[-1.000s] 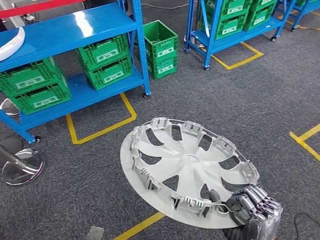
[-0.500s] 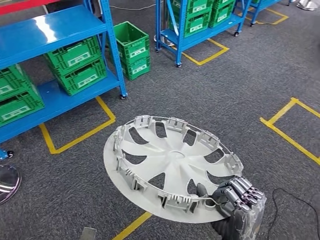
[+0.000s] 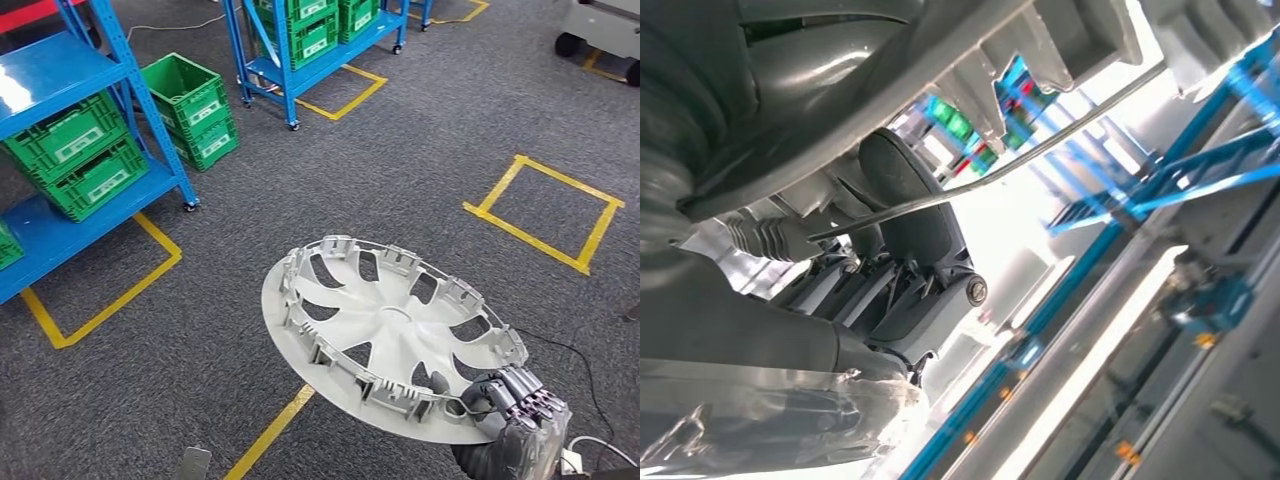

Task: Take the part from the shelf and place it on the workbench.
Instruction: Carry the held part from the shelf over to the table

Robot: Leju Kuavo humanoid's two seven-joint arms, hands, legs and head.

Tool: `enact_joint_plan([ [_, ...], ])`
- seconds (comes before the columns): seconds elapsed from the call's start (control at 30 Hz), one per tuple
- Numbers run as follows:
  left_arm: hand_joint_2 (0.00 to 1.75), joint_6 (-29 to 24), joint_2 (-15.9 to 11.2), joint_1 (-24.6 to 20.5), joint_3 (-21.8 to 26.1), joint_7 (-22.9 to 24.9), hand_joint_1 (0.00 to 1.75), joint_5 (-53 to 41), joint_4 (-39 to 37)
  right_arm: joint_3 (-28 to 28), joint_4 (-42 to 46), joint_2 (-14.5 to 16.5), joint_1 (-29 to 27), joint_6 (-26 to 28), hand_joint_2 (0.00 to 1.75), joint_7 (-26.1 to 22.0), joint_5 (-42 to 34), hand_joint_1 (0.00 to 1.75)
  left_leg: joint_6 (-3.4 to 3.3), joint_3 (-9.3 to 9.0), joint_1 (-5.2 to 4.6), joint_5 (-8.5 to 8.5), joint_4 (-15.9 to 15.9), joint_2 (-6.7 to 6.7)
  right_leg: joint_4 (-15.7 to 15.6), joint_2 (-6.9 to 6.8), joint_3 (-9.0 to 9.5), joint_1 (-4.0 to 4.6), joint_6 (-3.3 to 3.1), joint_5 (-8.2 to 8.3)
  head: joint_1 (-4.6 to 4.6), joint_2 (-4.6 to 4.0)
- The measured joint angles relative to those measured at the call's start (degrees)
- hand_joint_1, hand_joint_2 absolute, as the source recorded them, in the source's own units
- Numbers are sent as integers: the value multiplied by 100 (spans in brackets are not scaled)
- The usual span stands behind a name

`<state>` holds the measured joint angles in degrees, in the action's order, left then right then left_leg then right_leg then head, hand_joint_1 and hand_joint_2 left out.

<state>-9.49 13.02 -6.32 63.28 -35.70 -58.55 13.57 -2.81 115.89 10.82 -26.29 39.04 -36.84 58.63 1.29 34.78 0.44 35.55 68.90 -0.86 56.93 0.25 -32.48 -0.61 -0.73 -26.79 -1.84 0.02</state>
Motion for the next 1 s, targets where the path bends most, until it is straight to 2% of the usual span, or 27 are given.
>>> enact_joint_plan([
  [0.03,175,0,9,3,0,-8,0,13,-1,17,0,0,5,0,175,31,6,175,-7,144,0,107,321,39,3,81,-16,10,-12,12,-1,0],
  [0.07,175,0,16,4,0,-15,0,23,-1,37,0,0,7,0,175,58,12,175,-20,206,0,93,450,53,6,164,-27,20,-15,22,1,0],
  [0.1,175,0,20,1,0,-19,0,28,-1,53,0,0,7,0,175,78,17,175,-38,161,-1,-37,350,66,11,244,-32,27,-12,30,0,0],
  [0.13,175,0,22,-4,0,-21,0,30,-1,74,0,0,8,-1,175,87,20,175,-64,15,-2,-256,38,106,16,324,-31,31,-5,37,1,0],
  [0.2,175,0,27,-10,0,-23,0,31,0,109,0,0,17,-1,175,92,26,175,-130,-337,4,-640,-738,334,33,465,-43,36,26,52,-2,0],
  [0.23,175,0,30,-14,0,-24,0,31,0,125,1,0,23,-1,175,93,30,175,-149,-457,7,-716,-1015,434,47,525,-71,36,52,64,0,0],
  [0.27,175,0,34,-18,0,-24,0,31,0,133,2,0,22,-1,175,95,34,175,-159,-505,7,-721,-1147,496,57,576,-107,29,85,80,-3,0],
  [0.33,175,0,48,-27,0,-24,0,31,-1,150,9,0,12,-1,175,97,44,175,-169,-520,9,-716,-1233,421,53,668,-184,11,162,119,1,0],
  [0.37,175,0,58,-31,0,-25,0,32,-2,161,12,0,2,-1,175,98,48,175,-185,-524,16,-745,-1265,358,78,618,-226,10,192,104,-6,0],
  [0.4,175,0,66,-35,0,-25,0,33,-2,169,15,0,4,0,175,97,50,175,-206,-530,25,-774,-1301,288,190,502,-302,15,218,28,-20,0],
  [0.47,175,1,75,-34,0,-26,0,35,-2,177,17,0,19,0,175,97,52,175,-234,-532,24,-799,-1337,128,754,175,-583,15,260,-296,-54,0],
  [0.53,175,1,74,-24,0,-26,0,36,-2,180,16,0,26,0,175,98,51,175,-241,-520,11,-796,-1335,-38,1474,36,-910,-12,310,-607,-67,0],
  [0.57,175,2,74,-22,0,-25,0,36,-2,185,15,0,21,0,175,98,52,175,-238,-519,8,-792,-1333,-119,1640,12,-972,-30,332,-636,-66,0],
  [0.6,175,2,74,-25,0,-25,0,37,-2,191,15,0,16,0,175,99,52,175,-229,-521,10,-787,-1331,-193,1586,-14,-921,-49,352,-562,-68,0],
  [0.63,175,2,76,-27,0,-25,0,37,-2,198,15,0,15,-1,175,99,52,175,-212,-531,13,-776,-1326,-262,1297,-63,-742,-70,369,-401,-67,0],
  [0.67,175,2,77,-30,0,-25,0,37,-2,203,15,0,18,-1,175,99,53,175,-185,-544,11,-759,-1316,-322,880,-177,-502,-86,389,-241,-69,0],
  [0.73,175,2,70,-35,-1,-25,0,34,-2,211,16,0,30,-1,175,99,52,175,-112,-562,-20,-715,-1281,-414,247,-382,-115,-81,359,-77,-63,0],
  [0.77,175,2,67,-39,-1,-24,0,32,-2,217,16,0,30,0,175,98,51,175,-81,-570,-37,-702,-1266,-451,133,-428,-49,-68,321,-78,-55,0],
  [0.83,175,1,73,-50,-3,-16,0,9,-2,233,18,0,16,0,175,95,39,175,-40,-585,-39,-694,-1261,-534,134,-322,-66,-45,222,-81,-33,0],
  [0.87,175,-2,81,-60,-6,-9,0,-6,-2,245,23,1,7,0,175,92,26,175,-17,-586,-24,-664,-1248,-524,132,-268,-78,-45,185,-71,-32,0],
  [0.93,175,-16,104,-76,-17,11,0,-34,-2,275,39,5,7,0,175,87,-22,175,15,-479,3,-438,-975,-313,123,-148,-88,-48,113,-48,-21,0],
  [1.0,175,-31,121,-76,-27,32,0,-44,-3,312,50,10,20,0,175,73,-86,175,6,-145,8,-48,-243,-45,121,-14,-98,-29,62,-35,-9,0],
])
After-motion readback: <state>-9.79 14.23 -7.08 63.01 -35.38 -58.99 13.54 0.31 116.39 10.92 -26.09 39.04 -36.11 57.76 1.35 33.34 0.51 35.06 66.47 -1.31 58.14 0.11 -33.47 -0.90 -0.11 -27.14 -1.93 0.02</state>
